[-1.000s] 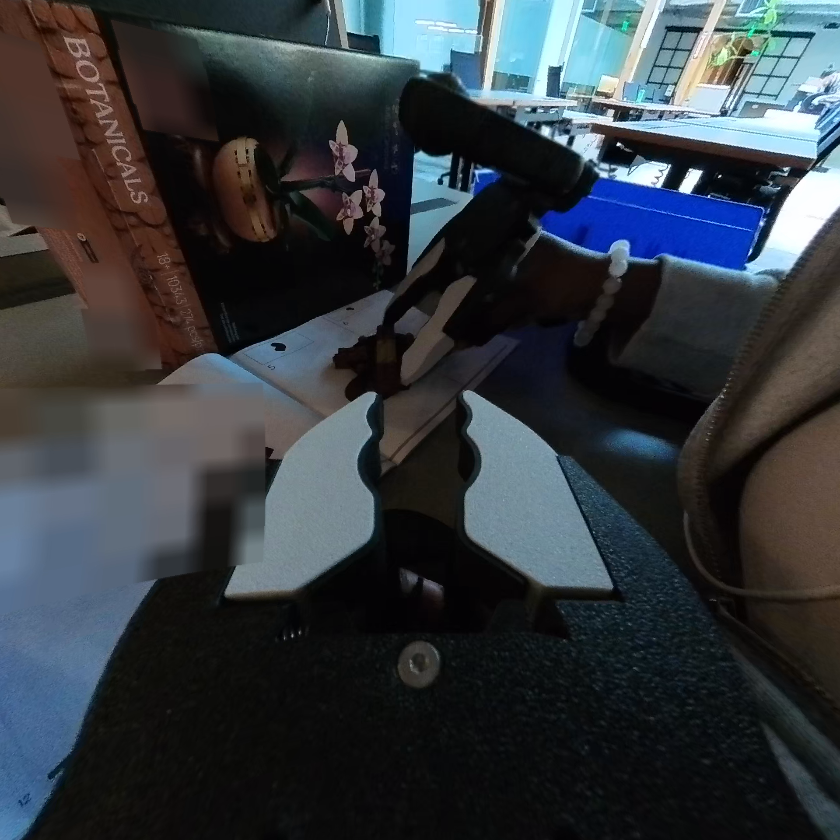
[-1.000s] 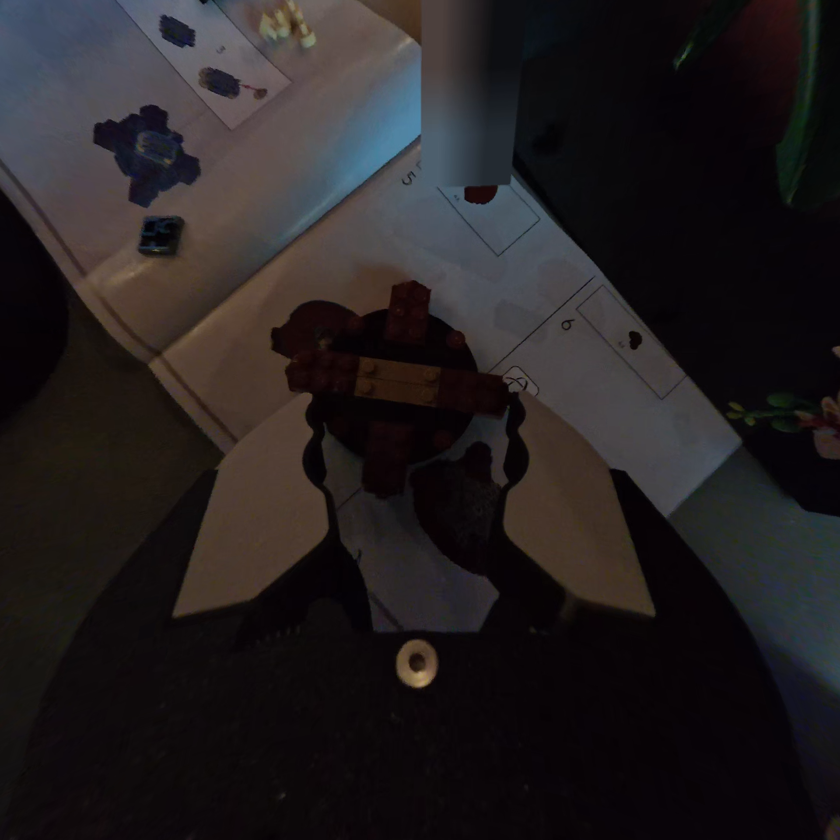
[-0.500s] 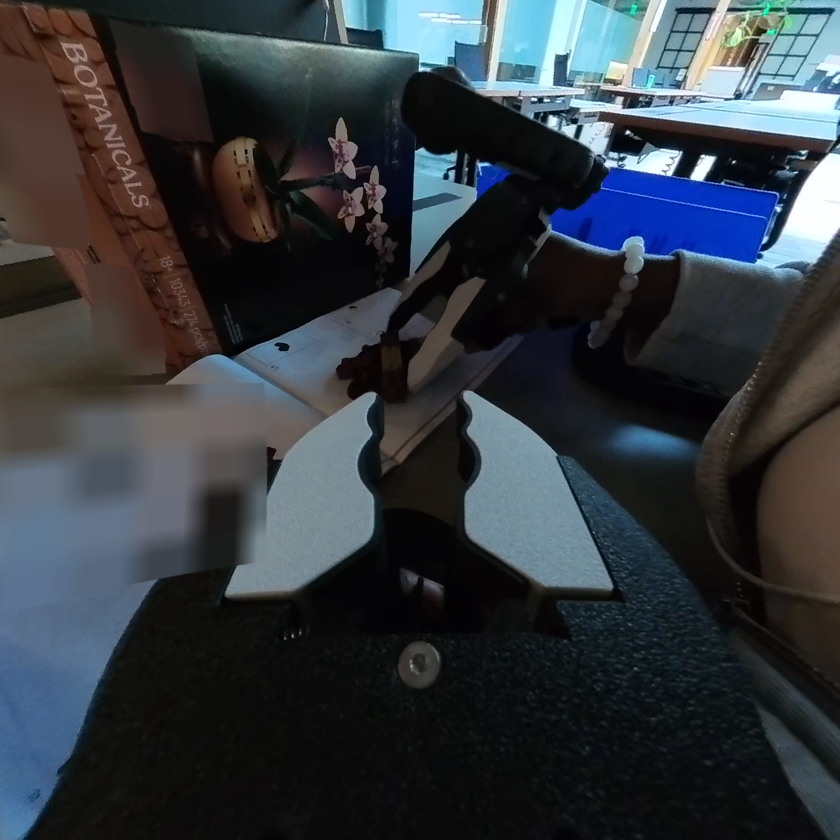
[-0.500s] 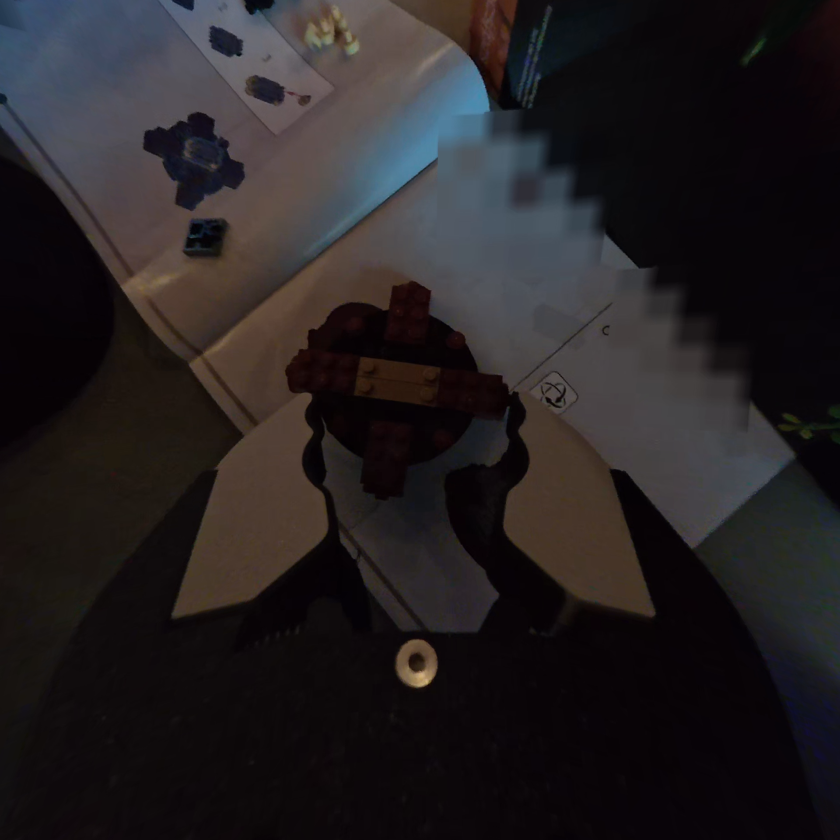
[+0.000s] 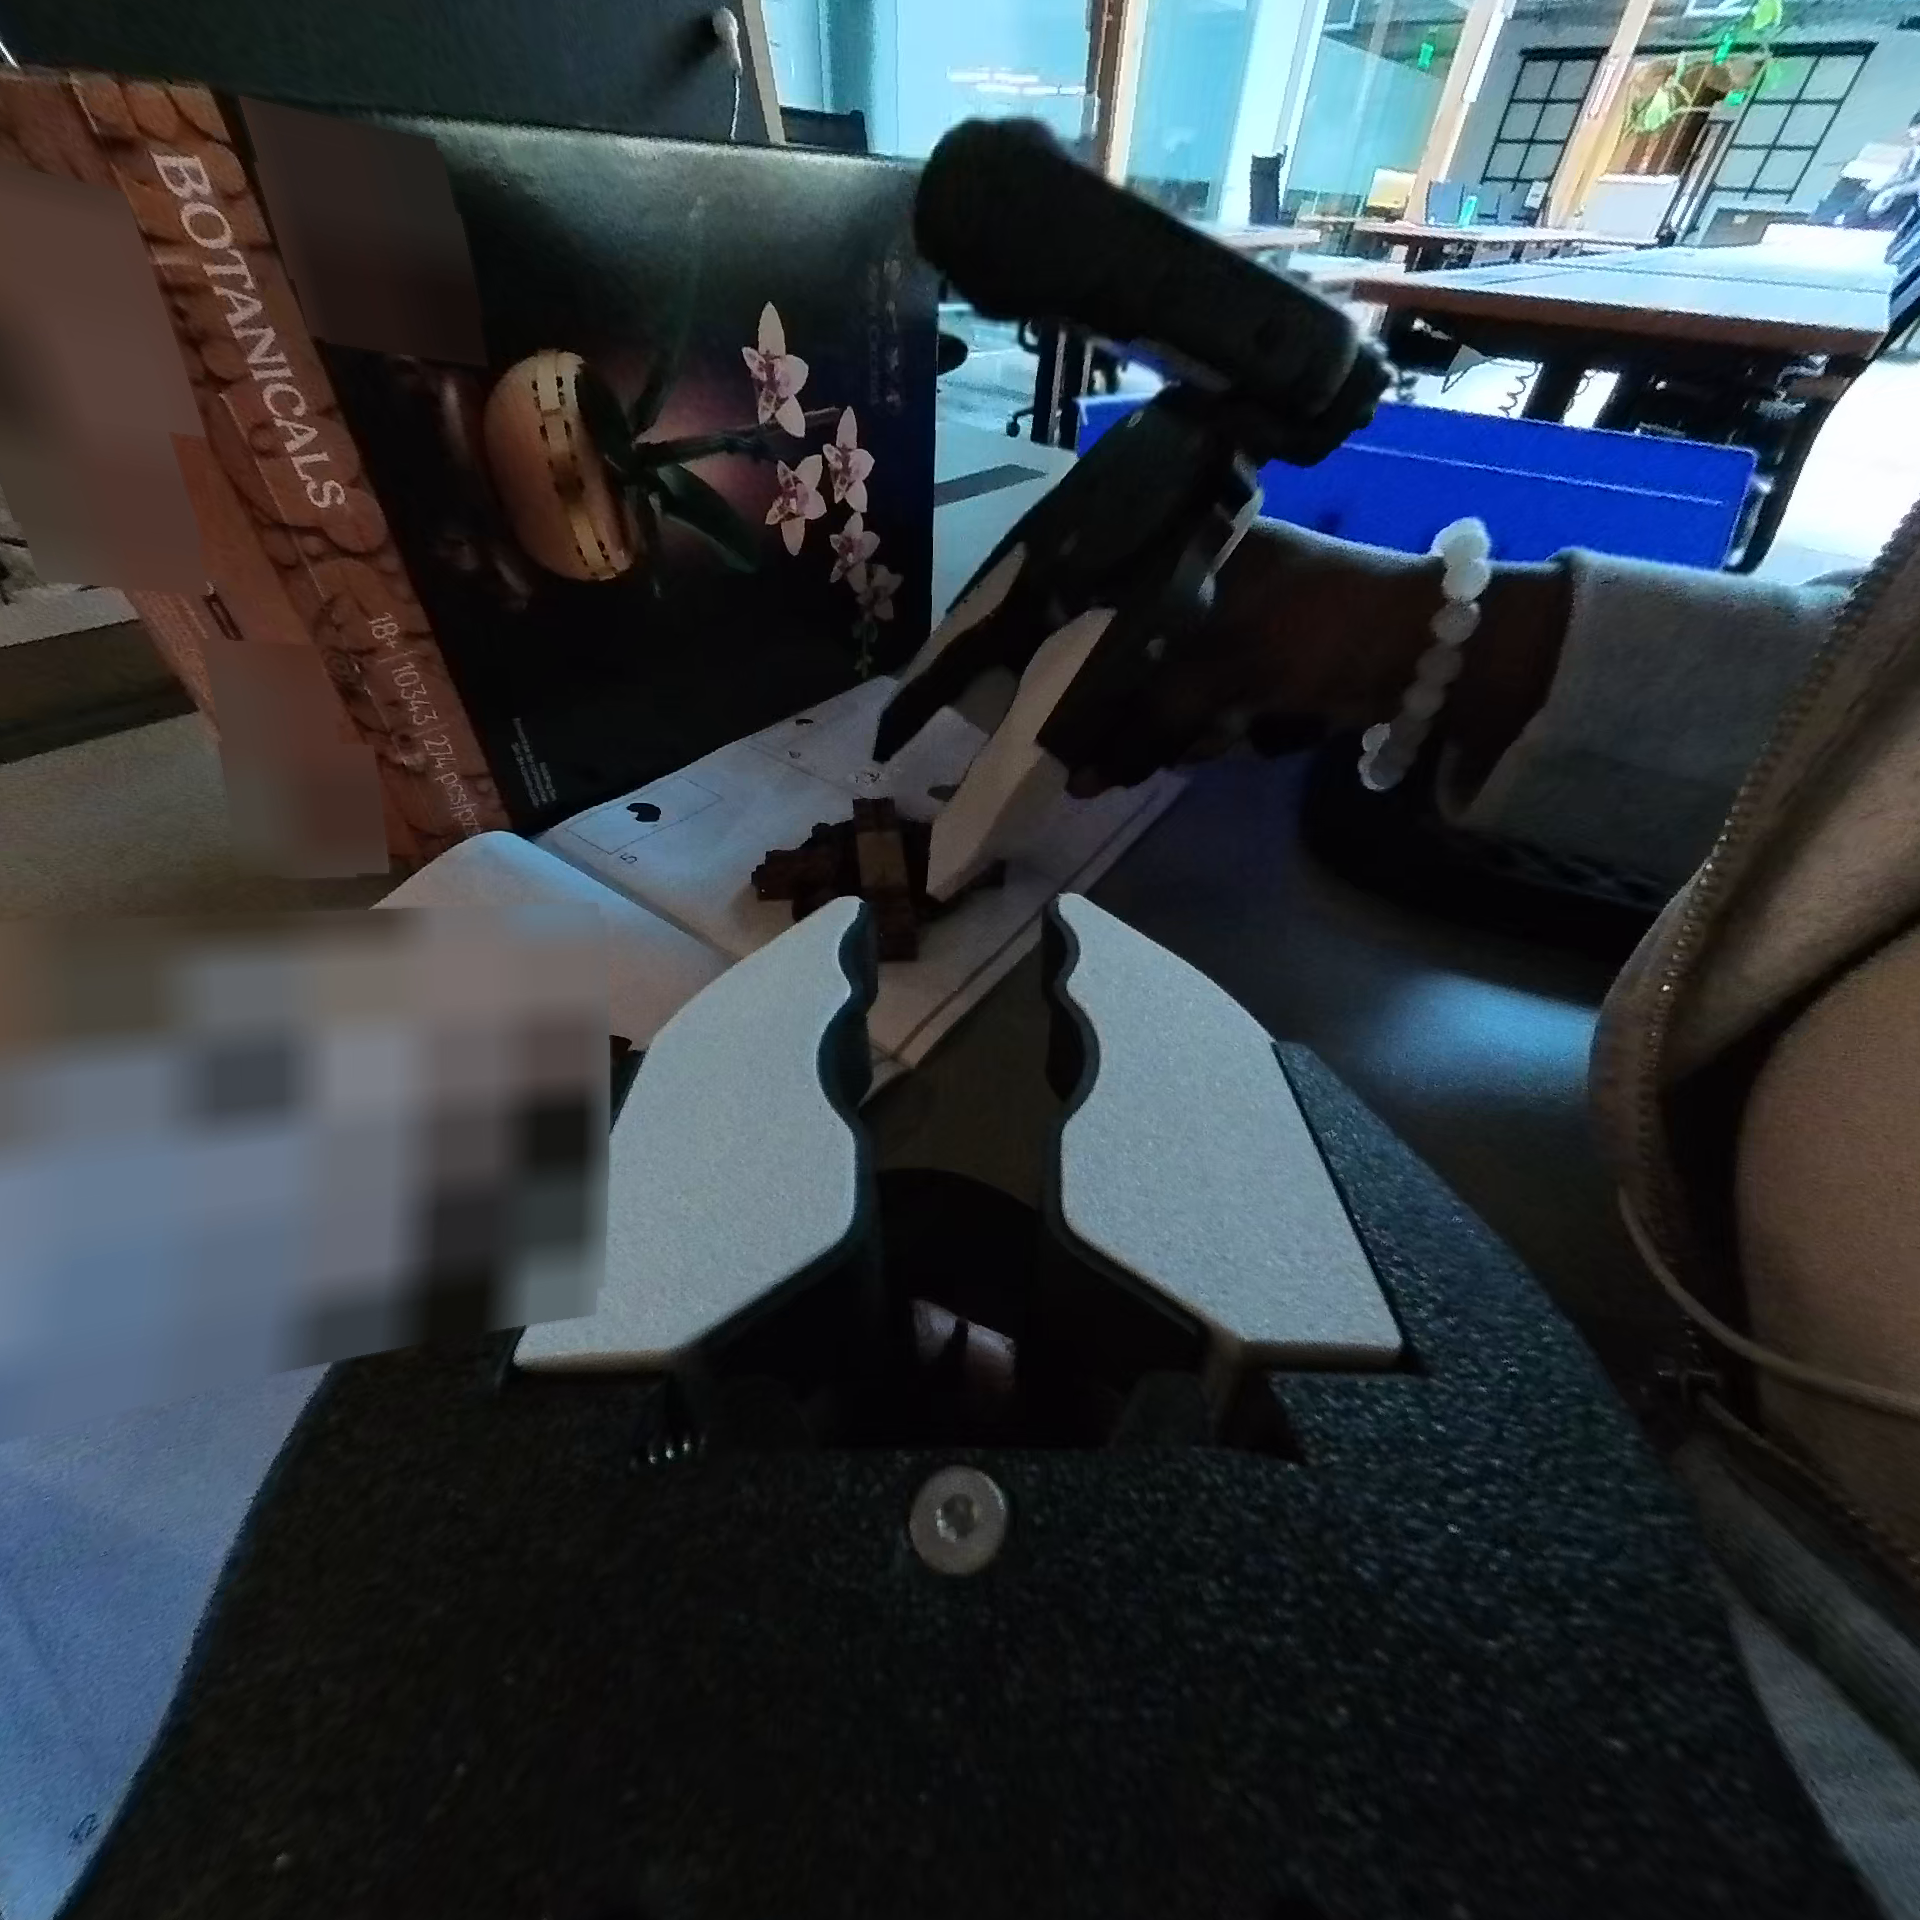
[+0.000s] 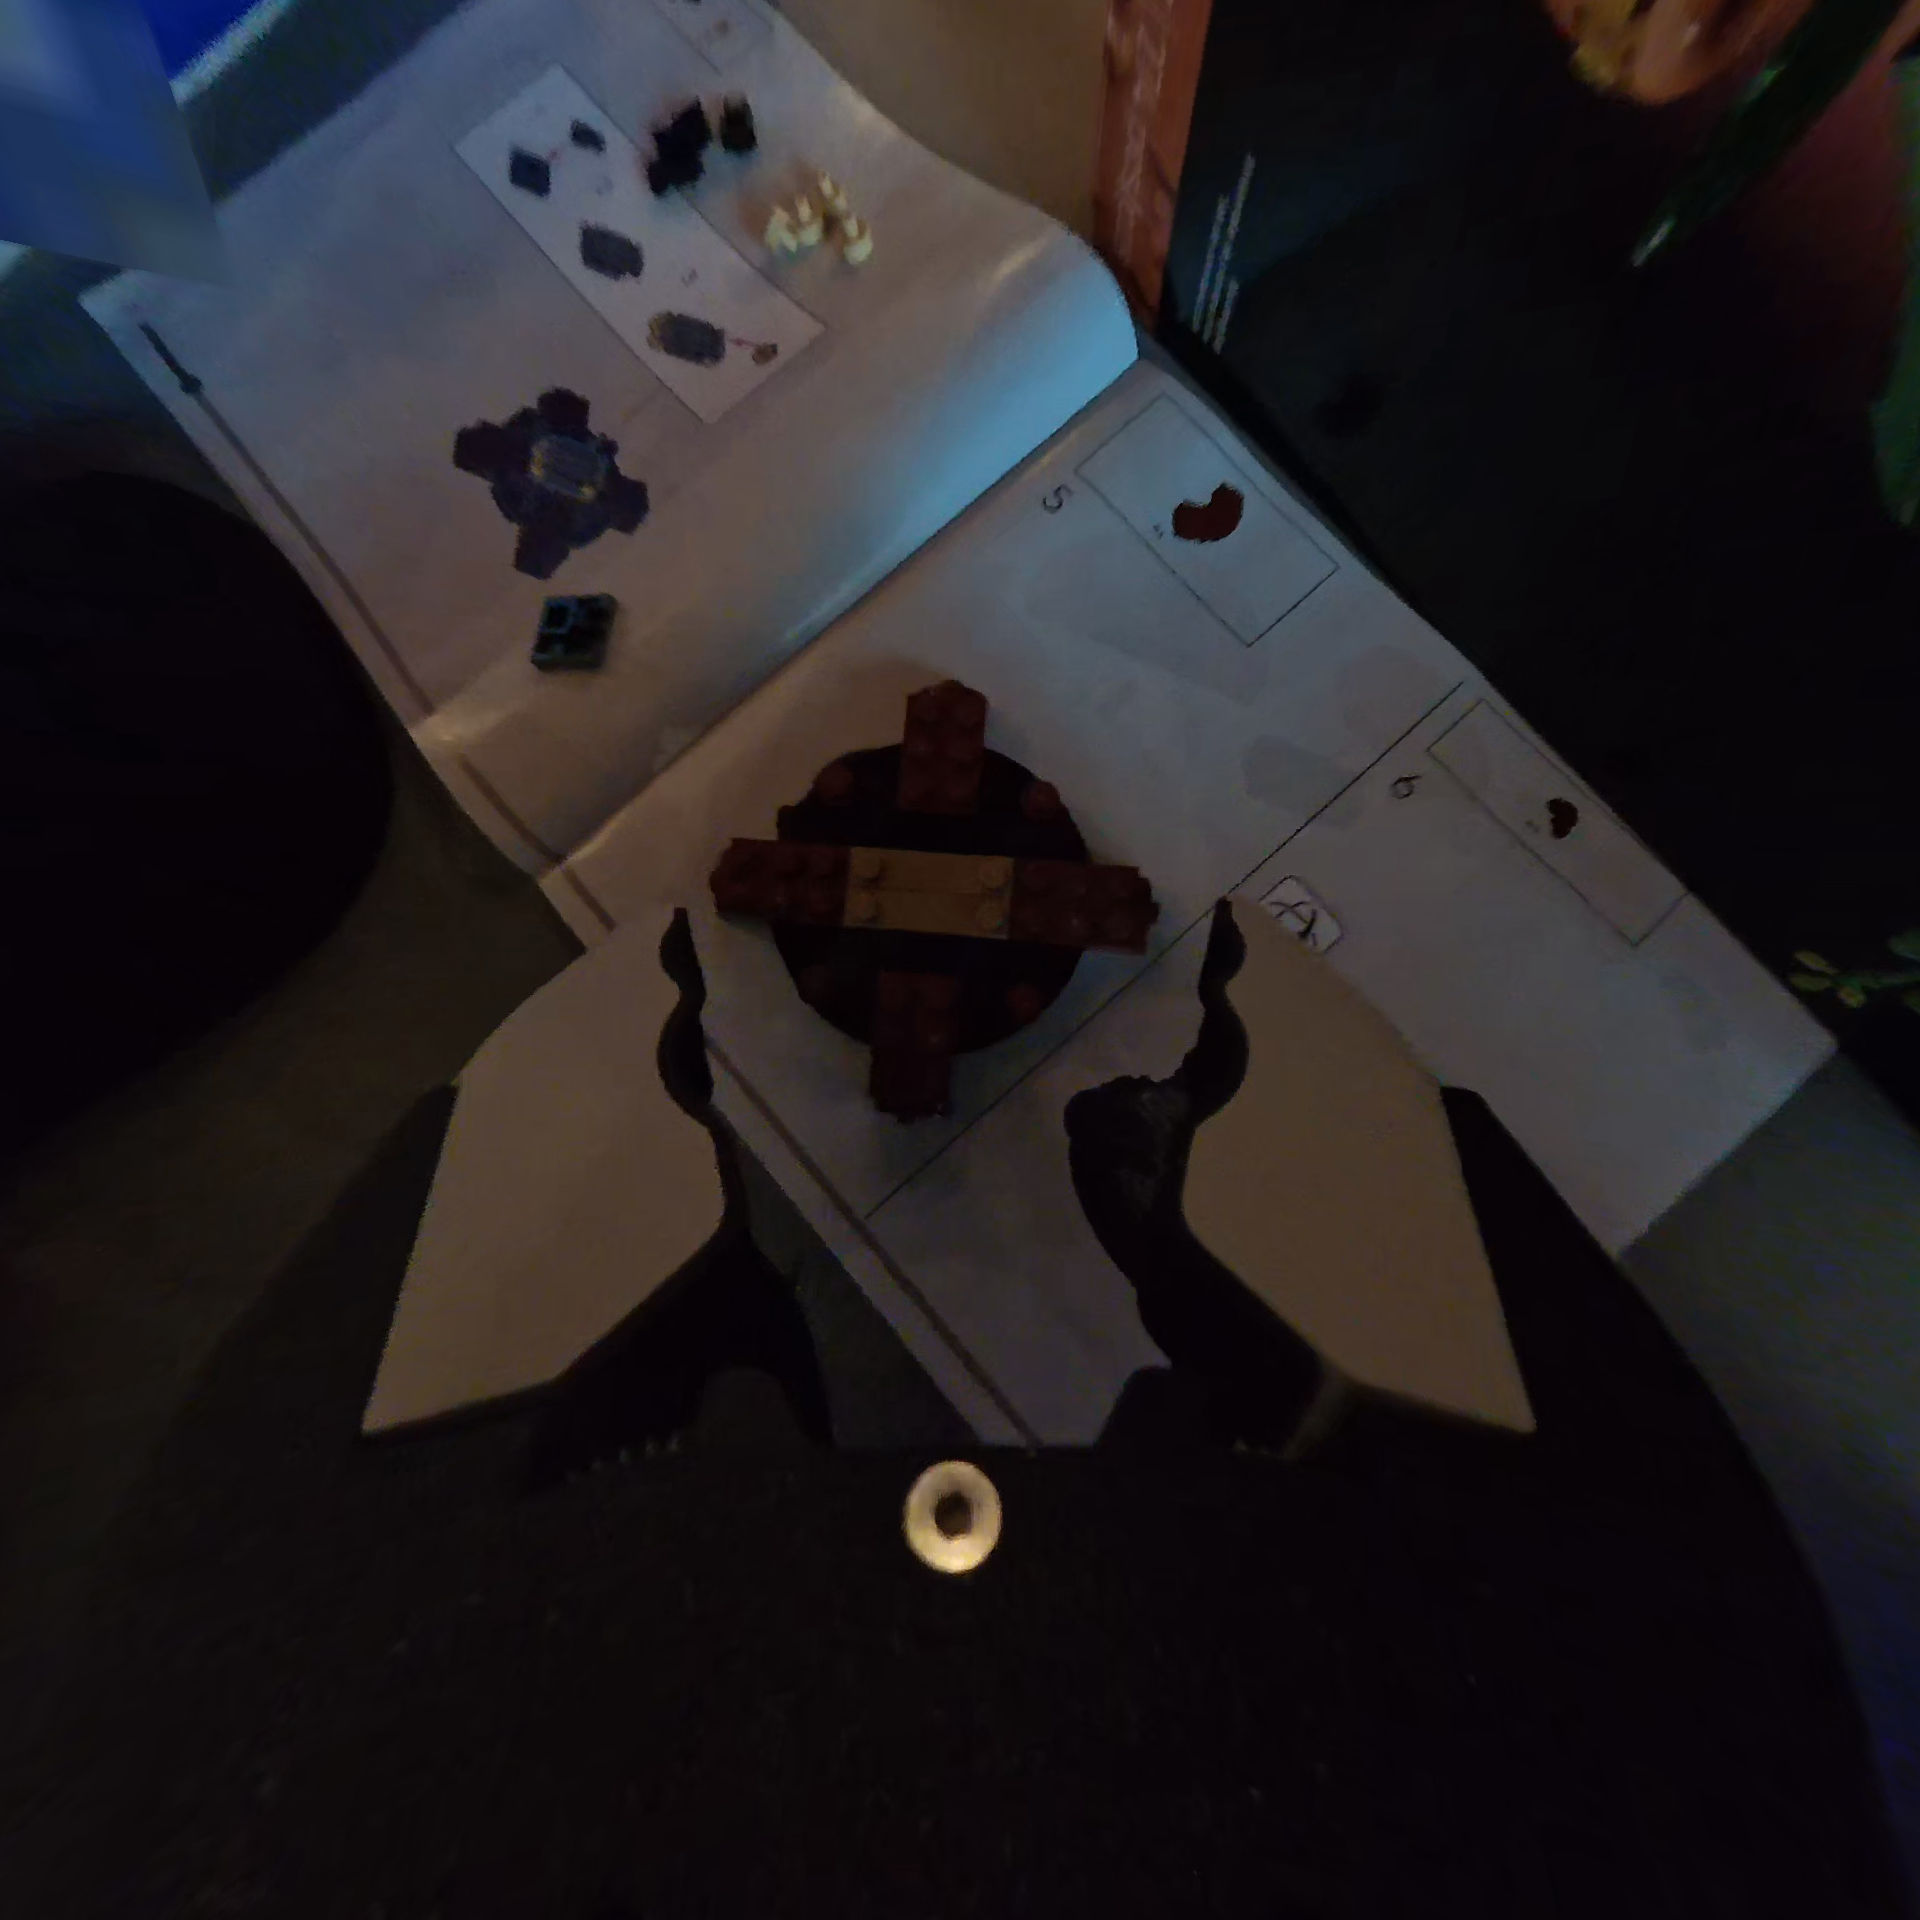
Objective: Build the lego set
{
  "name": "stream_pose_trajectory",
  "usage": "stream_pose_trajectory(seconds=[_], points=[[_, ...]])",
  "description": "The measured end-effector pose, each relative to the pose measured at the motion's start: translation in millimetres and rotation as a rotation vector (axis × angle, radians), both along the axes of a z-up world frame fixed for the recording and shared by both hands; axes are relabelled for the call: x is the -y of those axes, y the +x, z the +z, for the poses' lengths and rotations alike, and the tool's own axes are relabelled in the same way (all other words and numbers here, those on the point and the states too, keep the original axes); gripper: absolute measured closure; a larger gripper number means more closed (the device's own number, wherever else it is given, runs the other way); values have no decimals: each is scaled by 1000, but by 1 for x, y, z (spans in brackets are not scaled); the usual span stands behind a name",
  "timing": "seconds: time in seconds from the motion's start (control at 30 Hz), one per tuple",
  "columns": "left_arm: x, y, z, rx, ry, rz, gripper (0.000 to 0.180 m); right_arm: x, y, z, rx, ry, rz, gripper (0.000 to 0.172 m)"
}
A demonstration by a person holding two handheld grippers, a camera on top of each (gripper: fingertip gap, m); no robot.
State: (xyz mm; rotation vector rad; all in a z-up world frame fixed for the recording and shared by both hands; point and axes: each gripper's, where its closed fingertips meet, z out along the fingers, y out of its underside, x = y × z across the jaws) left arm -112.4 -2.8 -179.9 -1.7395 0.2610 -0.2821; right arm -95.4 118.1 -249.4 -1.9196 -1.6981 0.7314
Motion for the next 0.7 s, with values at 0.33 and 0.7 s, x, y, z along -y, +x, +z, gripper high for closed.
stream_pose_trajectory(seconds=[0.33, 0.7], points=[[-1, 3, -3, -40, -9, 1, 150, -10, 21, 76, -255, 147, -73, 81], [-3, 5, -9, -141, -20, 33, 150, -3, 59, 108, -361, 223, -7, 172]])
